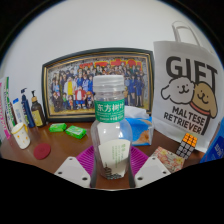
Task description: Pour water
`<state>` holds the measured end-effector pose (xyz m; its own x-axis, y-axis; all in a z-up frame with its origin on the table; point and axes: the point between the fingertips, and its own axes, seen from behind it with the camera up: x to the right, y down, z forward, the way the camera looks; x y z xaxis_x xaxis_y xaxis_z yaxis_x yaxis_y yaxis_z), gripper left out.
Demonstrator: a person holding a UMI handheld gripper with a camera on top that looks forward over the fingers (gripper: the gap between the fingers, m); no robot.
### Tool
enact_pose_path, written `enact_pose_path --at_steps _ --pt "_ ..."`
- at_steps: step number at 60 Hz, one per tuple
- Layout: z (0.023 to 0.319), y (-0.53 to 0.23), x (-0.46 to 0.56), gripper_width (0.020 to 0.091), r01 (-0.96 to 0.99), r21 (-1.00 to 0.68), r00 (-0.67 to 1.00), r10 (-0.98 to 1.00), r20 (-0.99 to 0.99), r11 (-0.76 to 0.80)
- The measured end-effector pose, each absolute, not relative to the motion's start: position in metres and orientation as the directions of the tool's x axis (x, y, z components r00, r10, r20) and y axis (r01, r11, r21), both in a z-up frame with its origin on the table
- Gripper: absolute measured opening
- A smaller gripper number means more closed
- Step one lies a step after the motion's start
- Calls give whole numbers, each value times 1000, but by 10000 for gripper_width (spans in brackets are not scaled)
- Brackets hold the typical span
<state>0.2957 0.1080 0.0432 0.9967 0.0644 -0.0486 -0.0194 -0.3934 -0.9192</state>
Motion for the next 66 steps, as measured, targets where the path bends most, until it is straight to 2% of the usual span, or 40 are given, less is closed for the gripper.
enact_pose_path --at_steps 3,14,23,30,37,44,55,66 --pt "44 109 301 416 -3 -916 999 40 -21 -401" --pt "70 110 303 416 99 -909 993 -20 117 -405" --pt "119 117 286 416 312 -871 936 -33 350 -379" --pt "167 119 258 414 527 -770 814 -46 578 -360" --pt "207 117 218 410 716 -603 627 -55 777 -352" --pt "229 118 167 411 874 -350 363 -26 932 -337" --pt "217 117 85 413 966 55 -38 71 997 -252" --pt "202 118 48 409 883 426 -408 123 904 -197"
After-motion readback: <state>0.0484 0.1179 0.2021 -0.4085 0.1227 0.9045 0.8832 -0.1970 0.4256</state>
